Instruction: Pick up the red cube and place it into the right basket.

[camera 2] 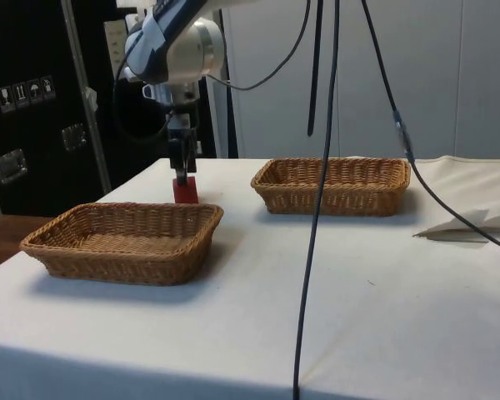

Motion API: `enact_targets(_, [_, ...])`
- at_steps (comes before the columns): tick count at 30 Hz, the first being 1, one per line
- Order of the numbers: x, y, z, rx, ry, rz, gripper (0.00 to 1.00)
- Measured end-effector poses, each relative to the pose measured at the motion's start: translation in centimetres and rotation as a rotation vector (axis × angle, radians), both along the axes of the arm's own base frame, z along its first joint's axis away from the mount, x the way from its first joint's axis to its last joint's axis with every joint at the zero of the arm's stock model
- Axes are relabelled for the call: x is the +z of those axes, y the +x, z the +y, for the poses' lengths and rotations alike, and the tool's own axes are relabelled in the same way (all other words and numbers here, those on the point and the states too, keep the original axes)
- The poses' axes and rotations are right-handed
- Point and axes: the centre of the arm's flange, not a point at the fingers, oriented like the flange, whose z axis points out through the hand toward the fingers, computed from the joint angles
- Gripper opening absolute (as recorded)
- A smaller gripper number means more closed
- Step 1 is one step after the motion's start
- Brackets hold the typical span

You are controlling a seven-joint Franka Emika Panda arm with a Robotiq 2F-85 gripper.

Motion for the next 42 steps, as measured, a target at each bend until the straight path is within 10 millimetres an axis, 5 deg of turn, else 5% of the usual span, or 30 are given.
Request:
enact_targets(28, [-1.4, 1.4, 0.7, 0.107, -0.024, -0.002, 1.00])
enact_targets(30, [-1.3, 1.5, 0.7, 0.107, -0.025, -0.003, 0.90])
enact_targets(34, [-1.2, 1.5, 0.7, 0.107, -0.026, -0.004, 0.46])
enact_targets(35, [-1.2, 1.5, 0.6, 0.106, -0.027, -0.004, 0.46])
enact_targets(38, [-1.1, 1.5, 0.7, 0.107, -0.028, -0.005, 0.03])
enact_targets(42, [-1.1, 1.5, 0.7, 0.108, -0.028, -0.004, 0.03])
